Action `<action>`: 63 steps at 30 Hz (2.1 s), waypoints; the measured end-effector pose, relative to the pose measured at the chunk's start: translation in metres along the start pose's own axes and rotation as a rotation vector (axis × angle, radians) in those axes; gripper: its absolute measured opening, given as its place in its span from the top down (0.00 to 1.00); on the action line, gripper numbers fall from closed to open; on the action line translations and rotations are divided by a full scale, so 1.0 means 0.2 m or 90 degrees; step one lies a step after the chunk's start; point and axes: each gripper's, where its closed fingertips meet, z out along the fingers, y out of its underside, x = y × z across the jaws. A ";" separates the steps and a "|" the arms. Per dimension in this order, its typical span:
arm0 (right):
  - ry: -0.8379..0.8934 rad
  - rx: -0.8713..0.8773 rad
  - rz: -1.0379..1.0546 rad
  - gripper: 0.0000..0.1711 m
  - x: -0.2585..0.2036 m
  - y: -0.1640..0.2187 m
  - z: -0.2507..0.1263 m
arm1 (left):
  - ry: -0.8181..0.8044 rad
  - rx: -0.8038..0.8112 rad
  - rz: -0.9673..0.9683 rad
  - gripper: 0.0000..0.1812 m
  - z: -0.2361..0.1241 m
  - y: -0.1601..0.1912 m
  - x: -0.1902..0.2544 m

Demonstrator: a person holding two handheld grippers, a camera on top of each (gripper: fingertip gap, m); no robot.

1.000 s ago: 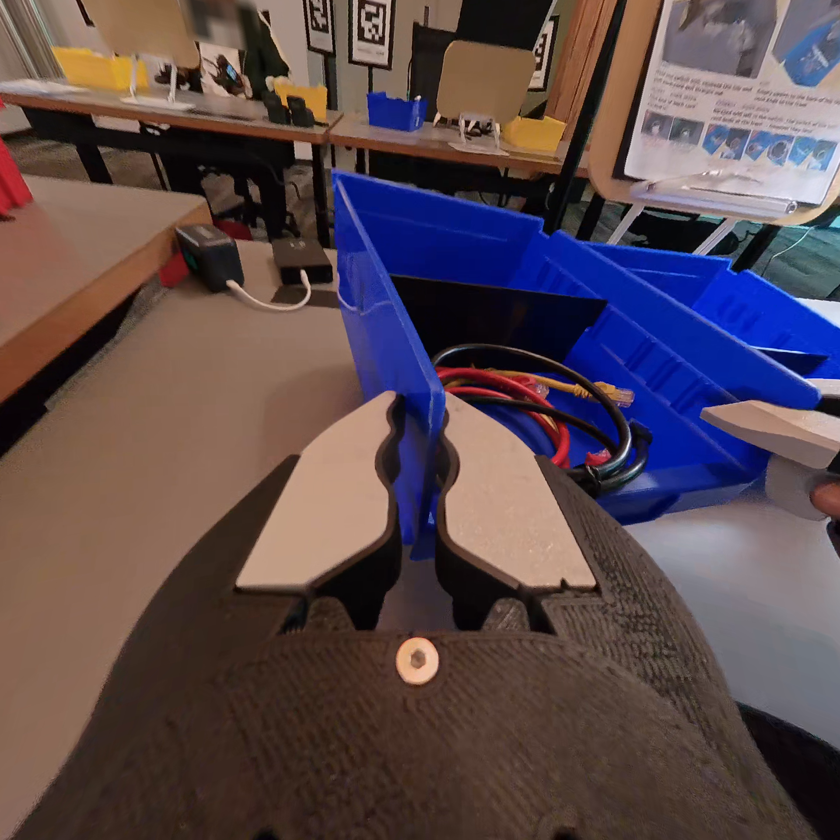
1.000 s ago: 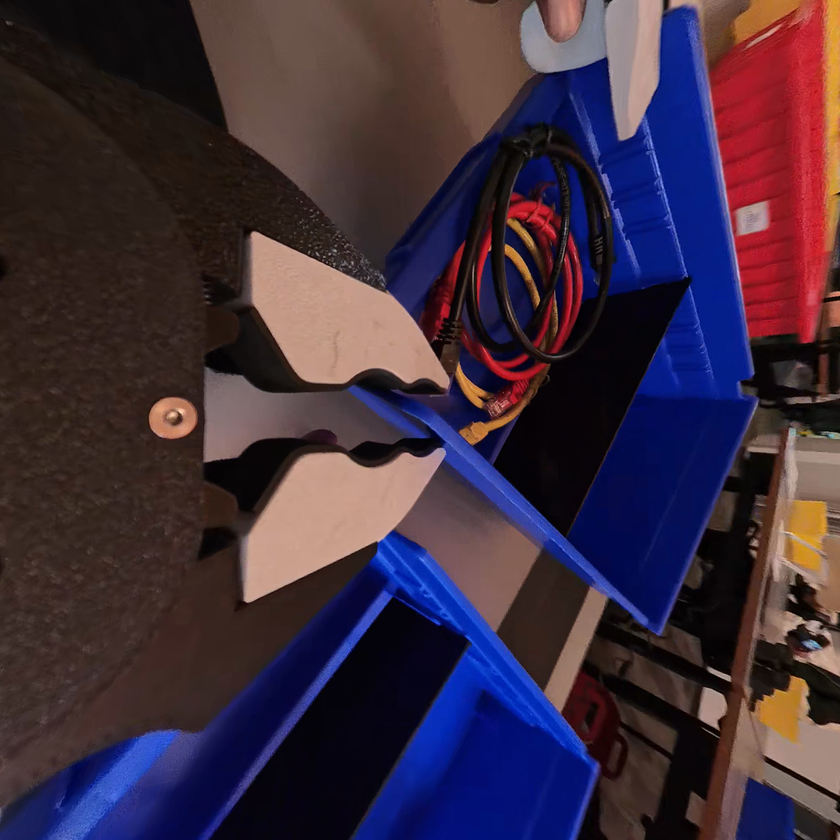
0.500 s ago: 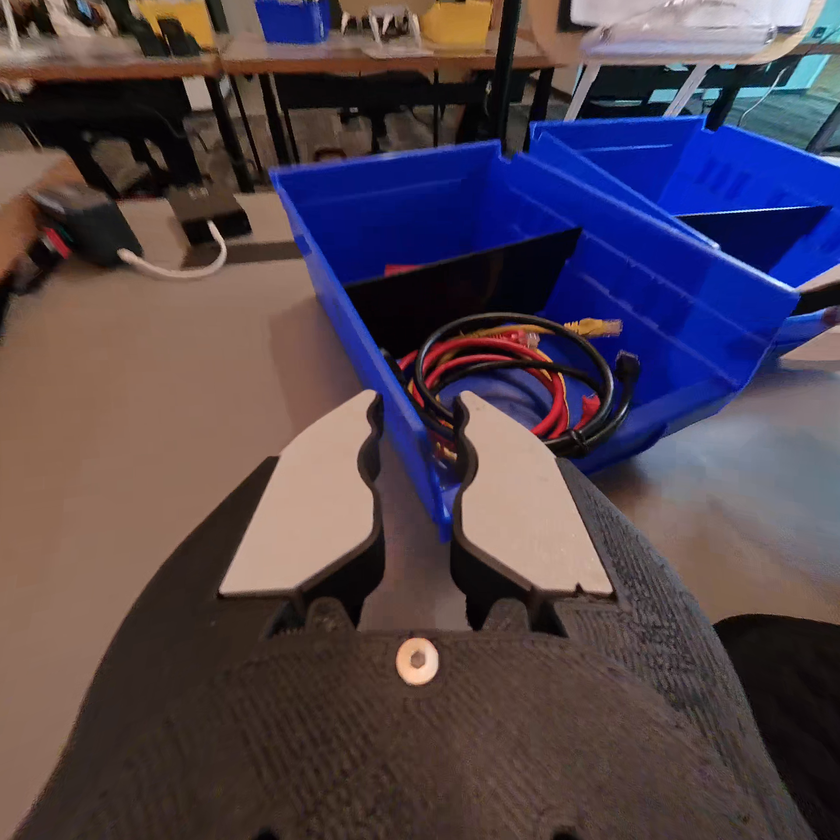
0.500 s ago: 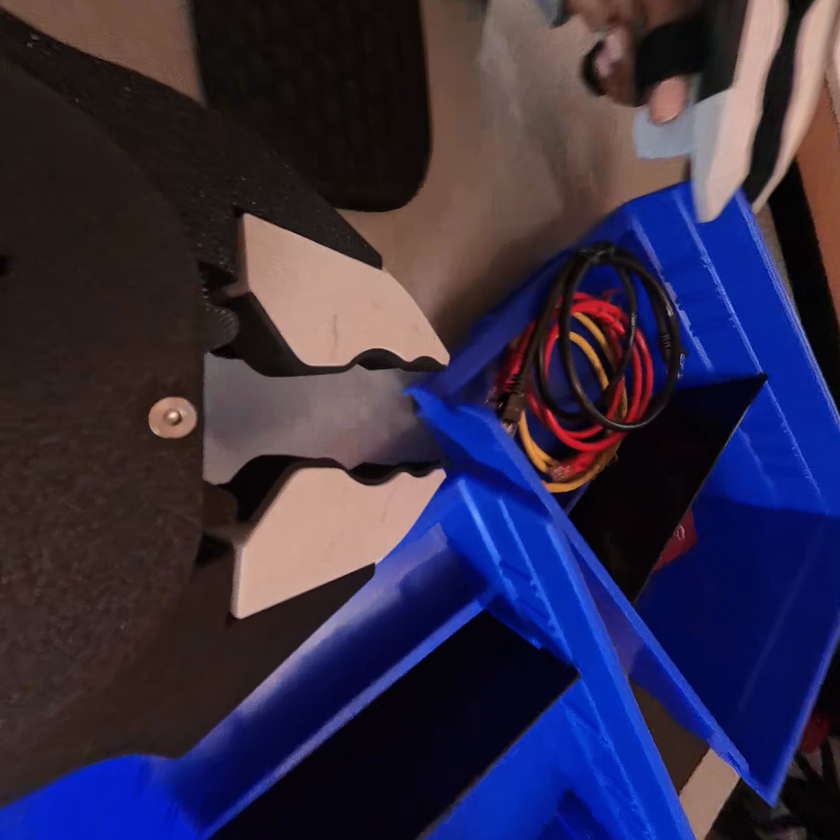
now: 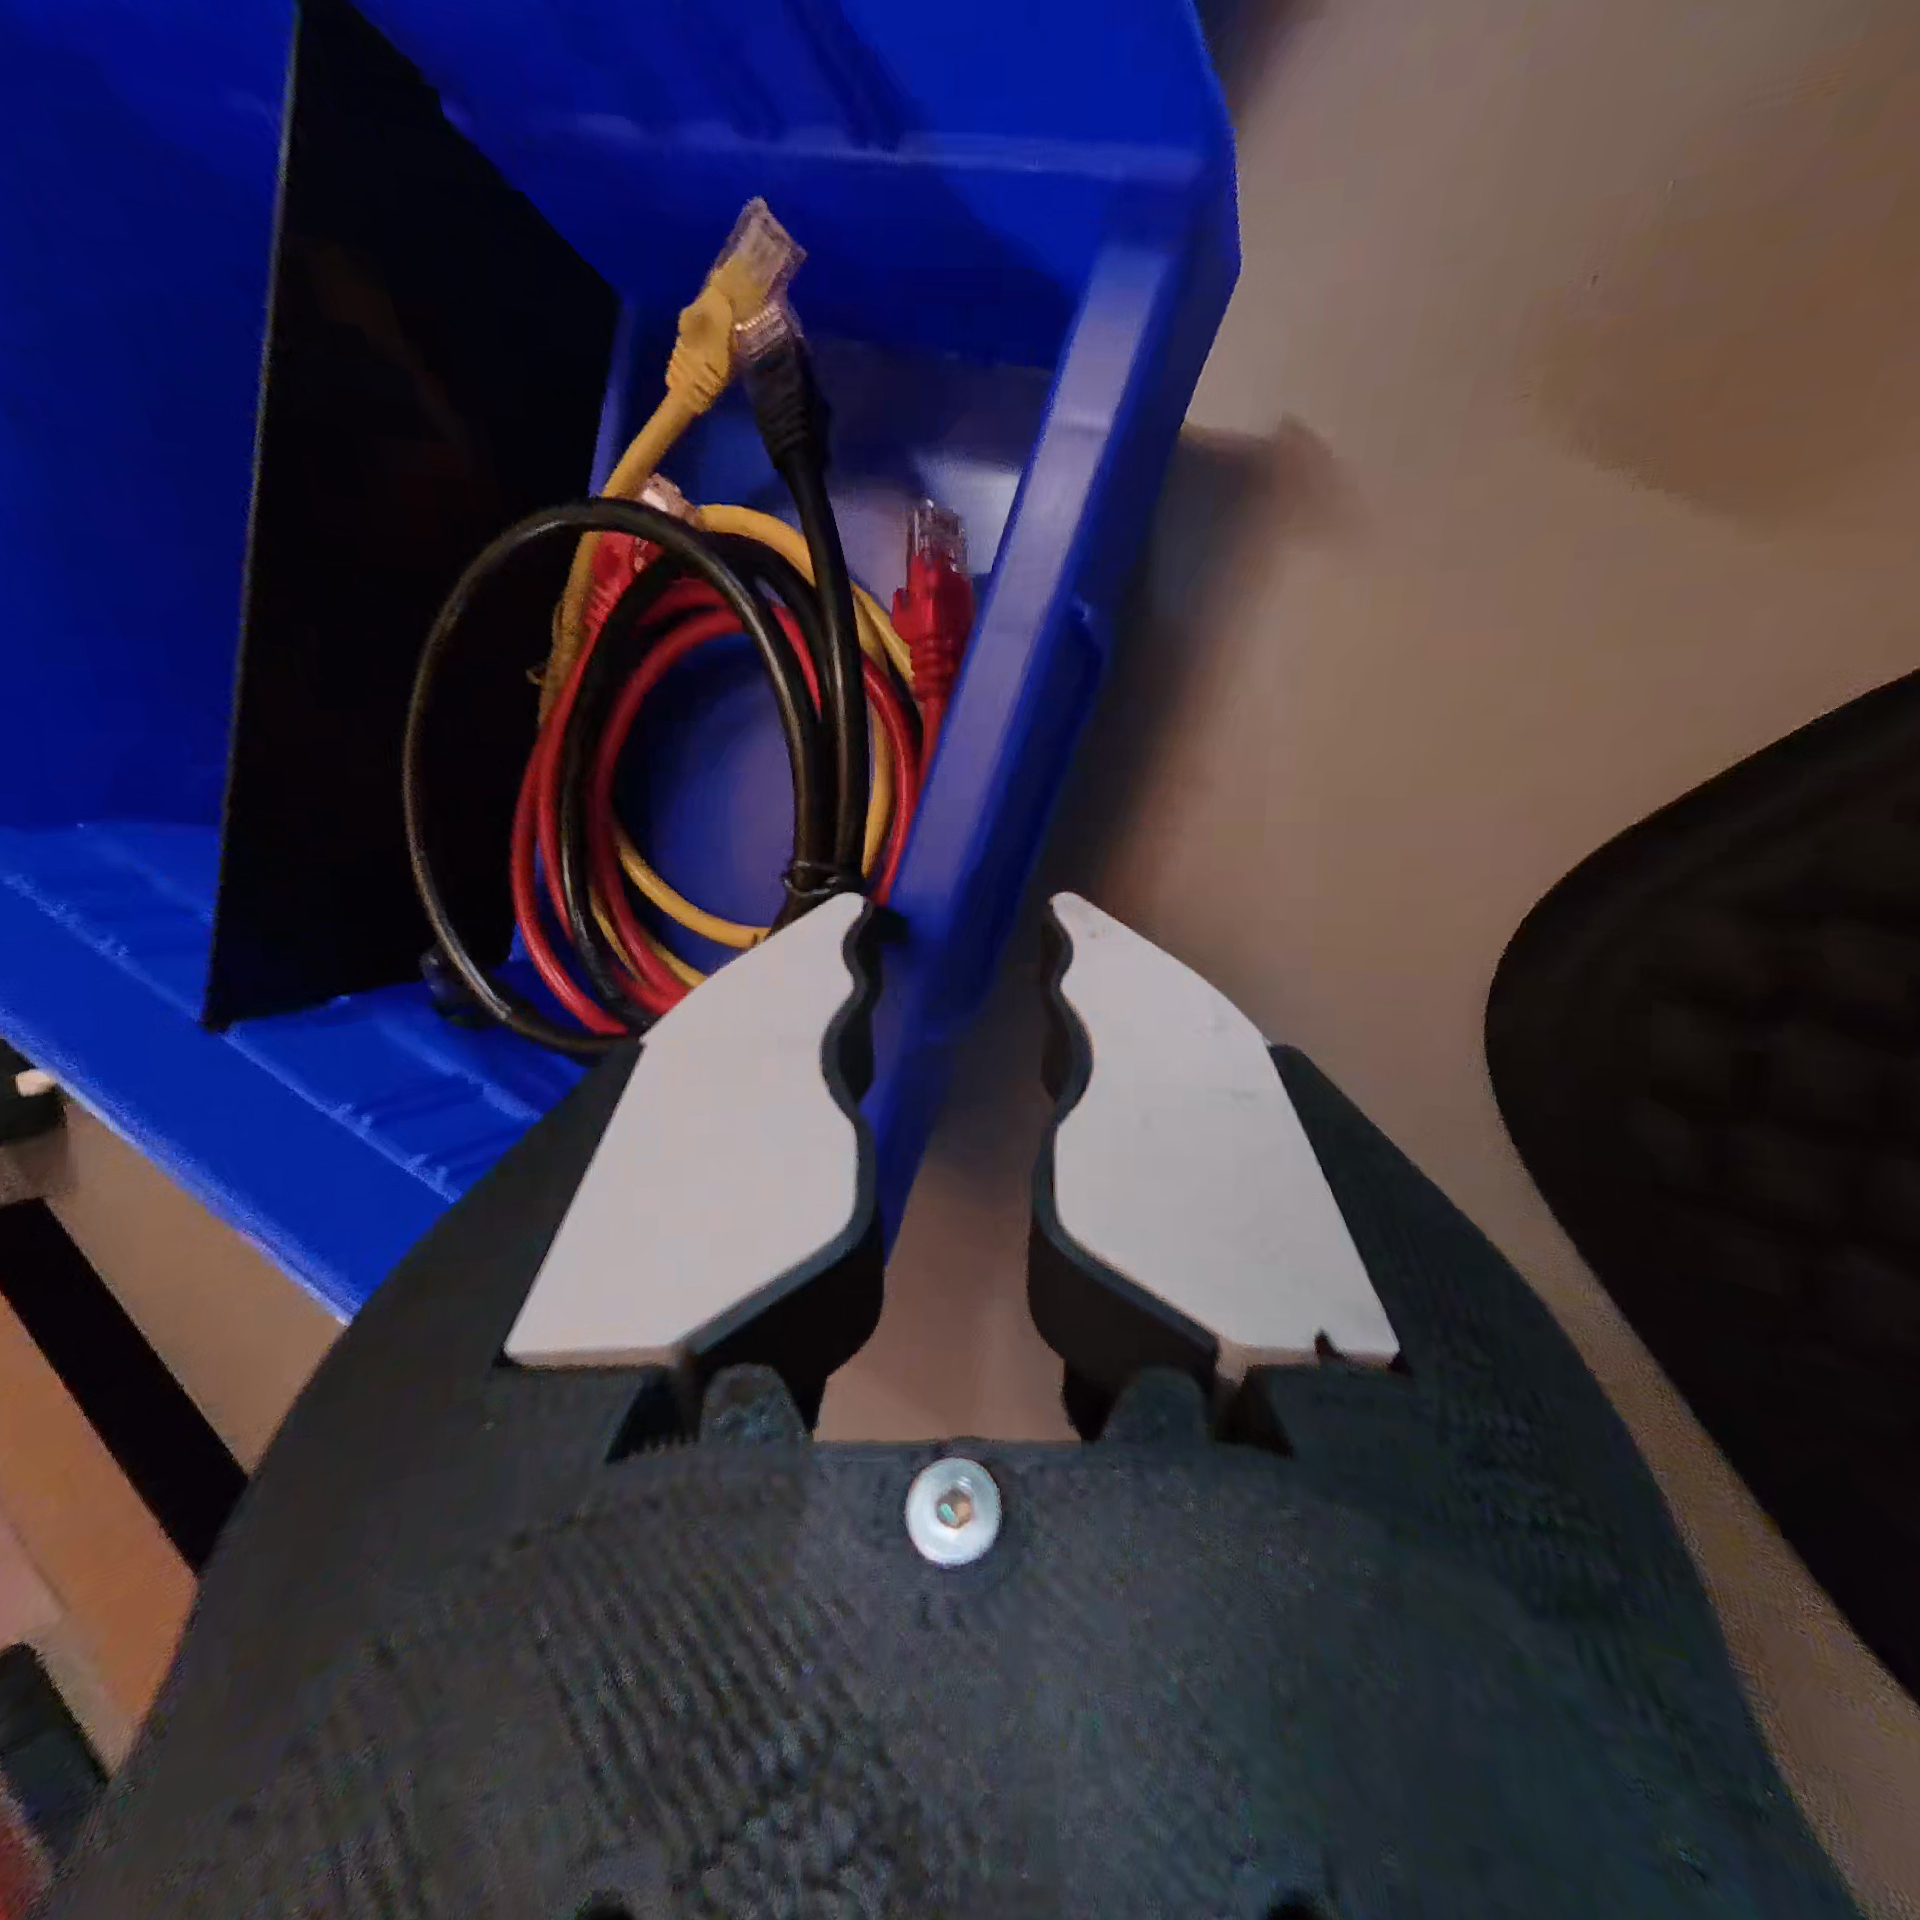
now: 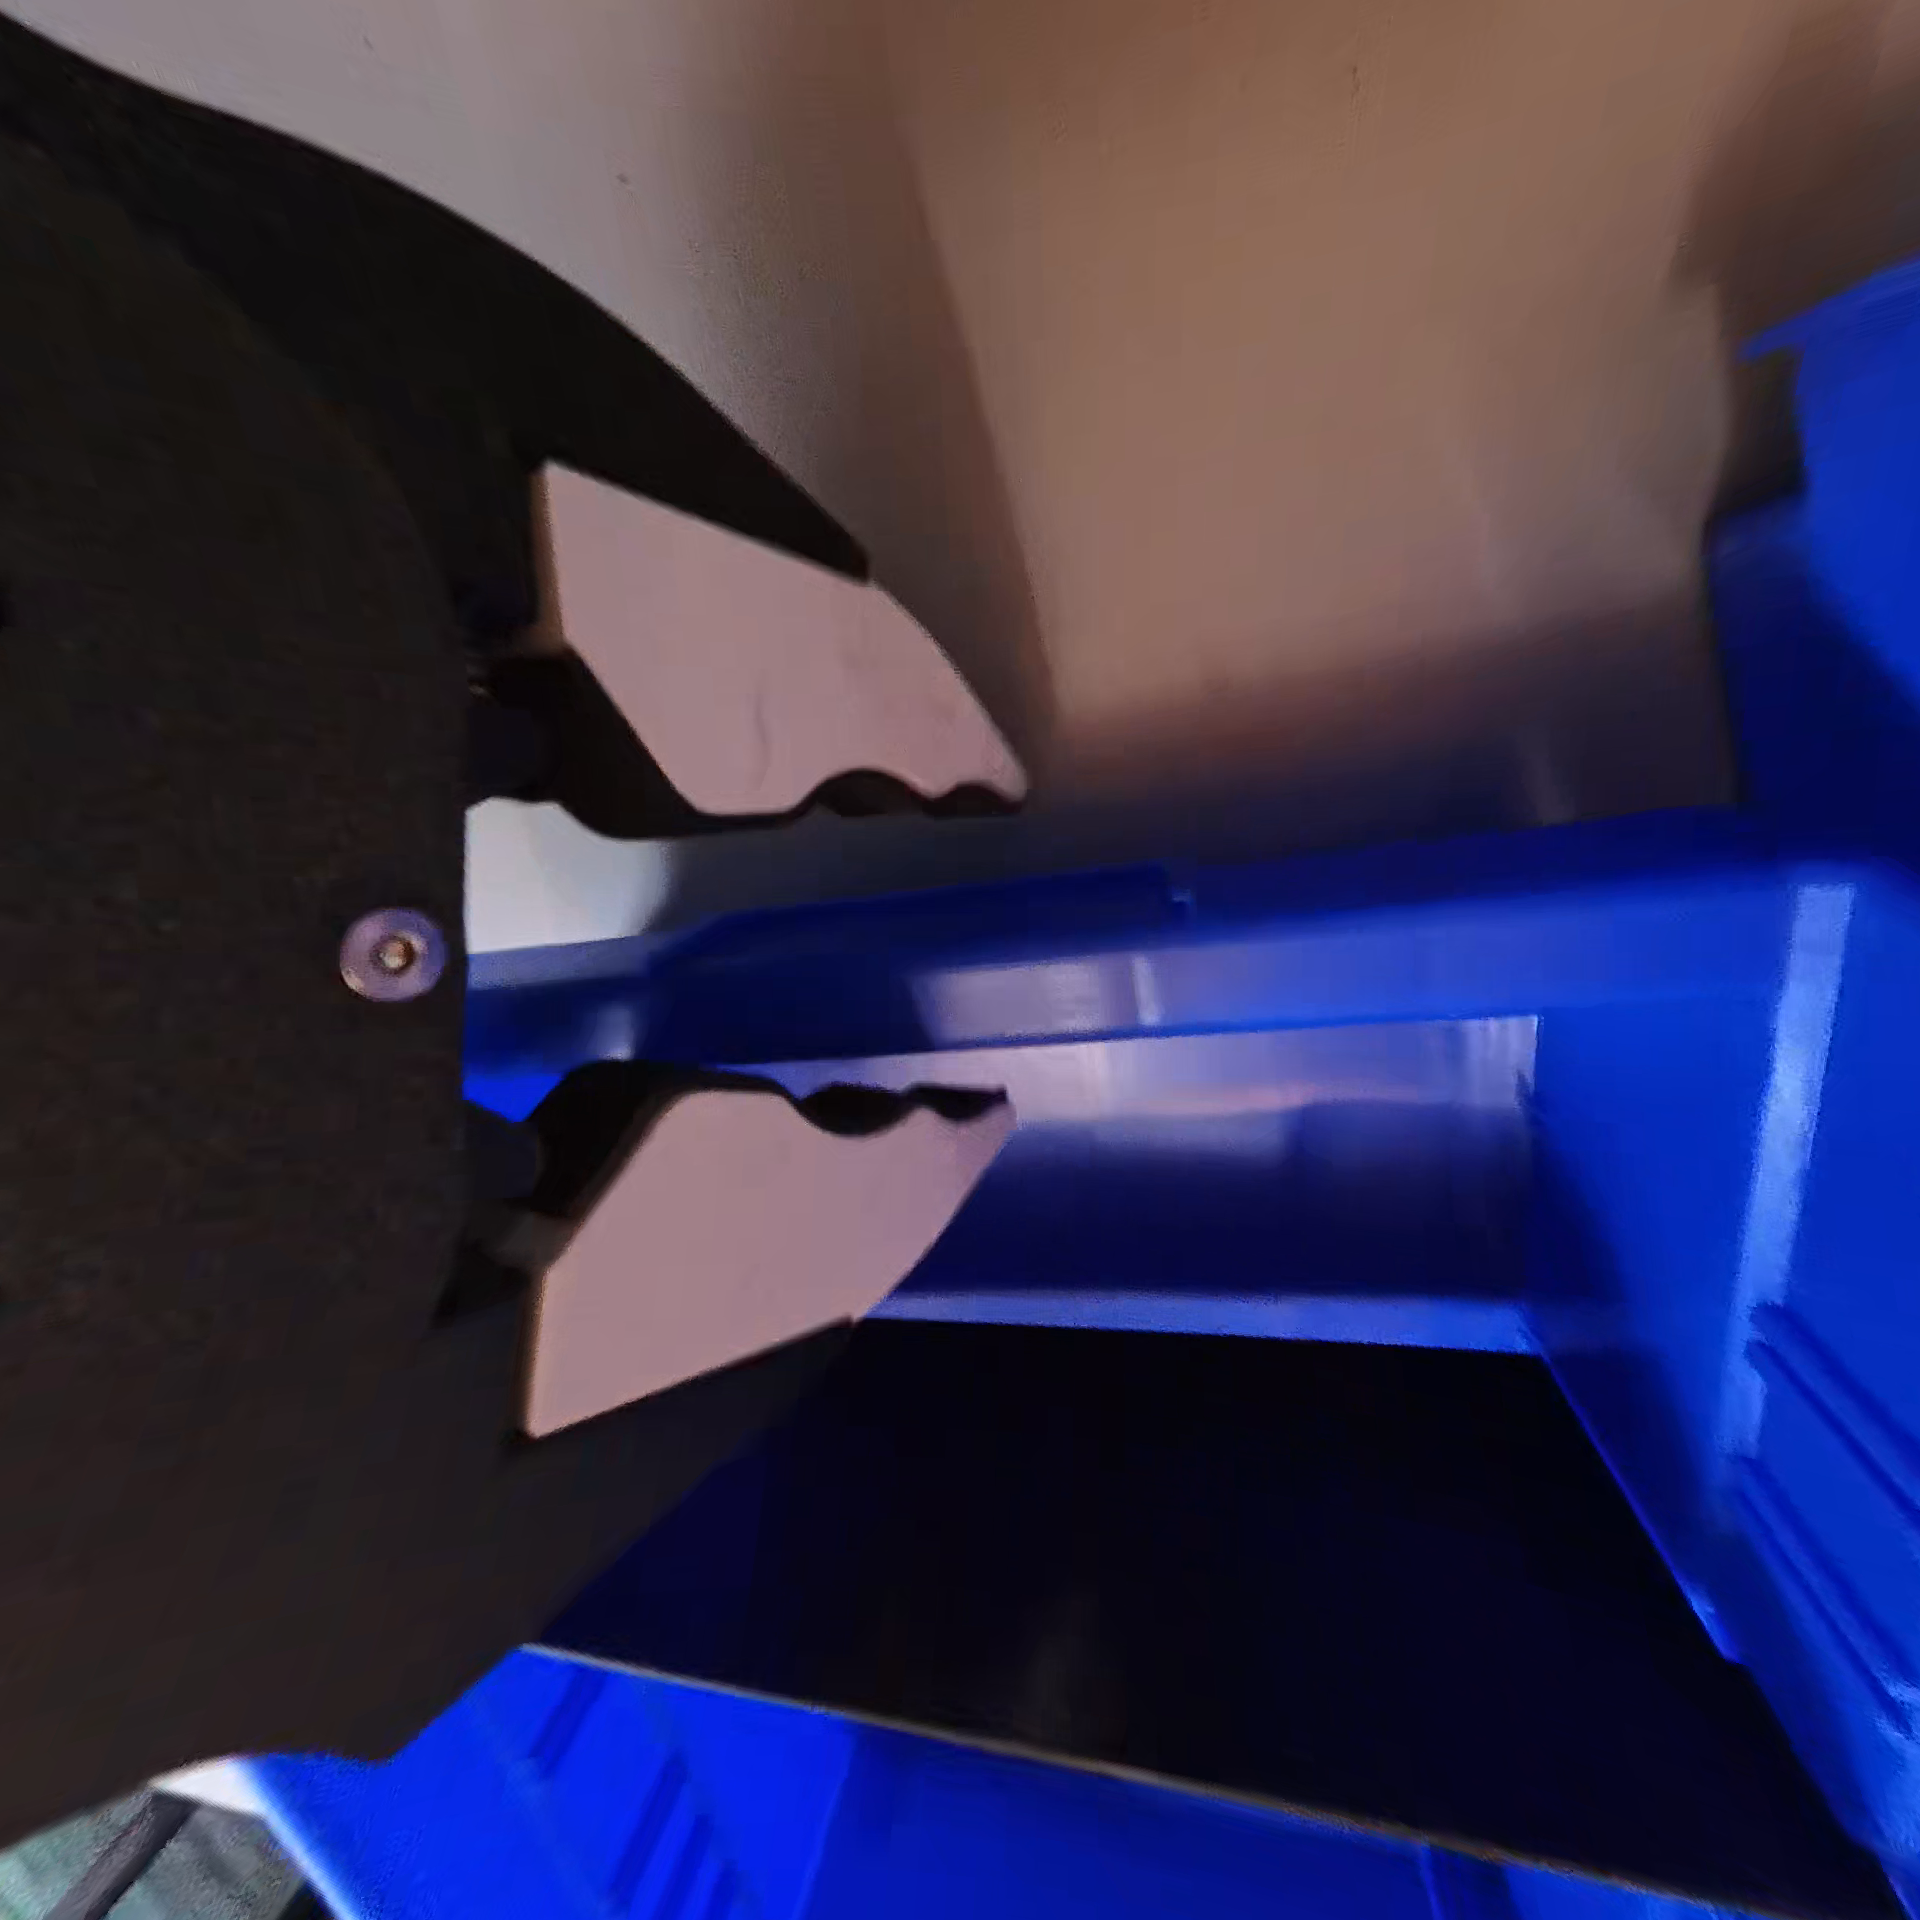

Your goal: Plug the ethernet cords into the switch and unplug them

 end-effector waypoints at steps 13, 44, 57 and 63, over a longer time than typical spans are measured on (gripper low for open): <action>-0.029 -0.024 -0.005 0.82 -0.03 0.11 -0.04 | 0.070 -0.145 0.125 0.83 0.09 0.03 -0.01; 0.064 -0.090 0.185 0.76 0.11 1.31 -0.44 | 0.035 -0.166 -0.035 0.84 0.31 -0.14 -0.08; 0.154 0.505 0.425 0.69 0.18 0.65 -0.76 | 0.036 0.089 -0.295 0.73 -0.09 -0.38 -0.83; 0.221 0.530 0.468 0.68 0.22 0.65 -0.66 | 0.132 -0.113 -0.488 0.62 0.37 -0.23 -1.08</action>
